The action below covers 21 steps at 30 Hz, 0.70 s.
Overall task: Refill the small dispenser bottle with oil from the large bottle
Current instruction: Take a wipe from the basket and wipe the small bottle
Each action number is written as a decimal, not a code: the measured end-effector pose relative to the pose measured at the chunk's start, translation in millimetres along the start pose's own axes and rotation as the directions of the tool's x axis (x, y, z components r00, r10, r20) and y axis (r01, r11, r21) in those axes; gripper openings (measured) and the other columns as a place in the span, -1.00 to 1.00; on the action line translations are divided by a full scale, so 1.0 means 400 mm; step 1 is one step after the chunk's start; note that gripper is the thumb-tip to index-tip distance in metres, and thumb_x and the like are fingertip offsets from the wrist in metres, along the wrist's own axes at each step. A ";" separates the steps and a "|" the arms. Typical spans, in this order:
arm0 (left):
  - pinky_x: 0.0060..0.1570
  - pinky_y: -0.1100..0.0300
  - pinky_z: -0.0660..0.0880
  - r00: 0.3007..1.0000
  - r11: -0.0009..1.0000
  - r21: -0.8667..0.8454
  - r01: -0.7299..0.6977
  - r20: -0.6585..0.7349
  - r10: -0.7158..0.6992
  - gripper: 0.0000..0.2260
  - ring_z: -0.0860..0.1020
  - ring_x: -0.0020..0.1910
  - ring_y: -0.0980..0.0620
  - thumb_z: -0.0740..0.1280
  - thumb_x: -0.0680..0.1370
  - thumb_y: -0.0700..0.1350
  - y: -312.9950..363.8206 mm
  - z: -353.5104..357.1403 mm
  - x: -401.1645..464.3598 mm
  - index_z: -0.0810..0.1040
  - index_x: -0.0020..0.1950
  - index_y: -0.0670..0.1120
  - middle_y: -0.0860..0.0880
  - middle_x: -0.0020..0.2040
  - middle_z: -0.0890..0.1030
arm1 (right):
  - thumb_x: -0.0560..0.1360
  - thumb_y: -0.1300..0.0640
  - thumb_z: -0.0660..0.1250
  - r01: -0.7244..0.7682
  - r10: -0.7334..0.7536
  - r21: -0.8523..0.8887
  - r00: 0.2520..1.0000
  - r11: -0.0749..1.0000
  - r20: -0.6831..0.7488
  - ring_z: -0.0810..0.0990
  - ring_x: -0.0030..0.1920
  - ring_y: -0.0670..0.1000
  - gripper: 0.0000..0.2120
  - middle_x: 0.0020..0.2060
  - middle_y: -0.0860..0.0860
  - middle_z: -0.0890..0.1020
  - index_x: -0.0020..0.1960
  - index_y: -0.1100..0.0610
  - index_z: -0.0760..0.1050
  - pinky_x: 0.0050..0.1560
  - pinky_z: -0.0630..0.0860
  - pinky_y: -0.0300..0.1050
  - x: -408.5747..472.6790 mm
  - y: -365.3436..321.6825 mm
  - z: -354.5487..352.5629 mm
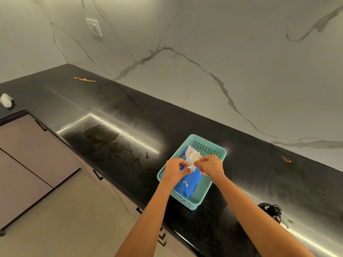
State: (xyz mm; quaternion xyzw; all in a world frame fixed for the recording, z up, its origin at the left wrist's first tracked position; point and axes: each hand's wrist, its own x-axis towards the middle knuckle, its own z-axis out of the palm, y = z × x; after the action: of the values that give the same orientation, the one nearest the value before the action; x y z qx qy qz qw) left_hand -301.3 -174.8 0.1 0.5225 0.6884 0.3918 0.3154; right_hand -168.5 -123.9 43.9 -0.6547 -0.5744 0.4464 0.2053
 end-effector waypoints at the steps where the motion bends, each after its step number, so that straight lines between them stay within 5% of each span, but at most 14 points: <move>1: -0.23 0.56 0.37 1.000 1.000 0.000 0.000 -0.001 0.000 -0.81 0.56 -0.15 0.07 0.46 0.44 -0.15 0.001 0.000 -0.002 0.60 -0.02 -0.22 -0.05 -0.13 0.61 | 0.39 0.21 0.44 0.024 -0.024 -0.010 0.999 1.000 -0.035 0.56 -0.35 0.03 -0.82 -0.36 0.14 0.60 -0.35 0.23 0.52 -0.14 0.59 -0.11 -0.001 -0.001 0.000; 8: -0.27 0.52 0.37 0.999 0.999 -0.013 0.032 -0.020 -0.032 -0.76 0.51 -0.28 0.21 0.44 0.45 -0.03 0.015 0.003 -0.001 0.62 -0.04 -0.20 -0.04 -0.18 0.62 | 0.37 0.22 0.41 0.028 -0.029 -0.087 0.999 0.996 -0.013 0.47 -0.49 -0.02 -0.81 -0.45 0.07 0.54 -0.39 0.22 0.52 -0.40 0.46 -0.28 -0.003 -0.017 0.008; 12: -0.26 0.48 0.40 0.996 0.995 -0.066 0.072 -0.047 -0.075 -0.78 0.56 -0.18 0.08 0.40 0.50 -0.08 0.026 0.010 0.007 0.65 0.00 -0.22 -0.07 -0.17 0.63 | 0.39 0.22 0.39 0.007 -0.007 -0.080 1.000 0.997 0.003 0.38 -0.52 -0.04 -0.71 -0.51 0.05 0.46 -0.46 0.18 0.43 -0.45 0.37 -0.30 0.004 -0.011 0.017; 21: -0.21 0.37 0.42 0.984 0.986 -0.056 0.160 -0.074 -0.164 -0.75 0.54 -0.13 0.06 0.38 0.50 -0.05 0.035 0.026 0.023 0.62 0.02 -0.22 -0.07 -0.10 0.62 | 0.36 0.28 0.41 -0.048 0.036 0.084 0.989 0.995 0.141 0.46 -0.40 -0.03 -0.84 -0.43 0.07 0.55 -0.38 0.17 0.54 -0.28 0.47 -0.23 0.013 0.010 -0.001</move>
State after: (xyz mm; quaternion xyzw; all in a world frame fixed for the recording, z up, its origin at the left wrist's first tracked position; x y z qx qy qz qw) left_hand -288.2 -161.8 6.7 0.4411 0.7305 0.4020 0.3320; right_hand -166.3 -119.9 38.9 -0.6242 -0.5534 0.5200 0.1836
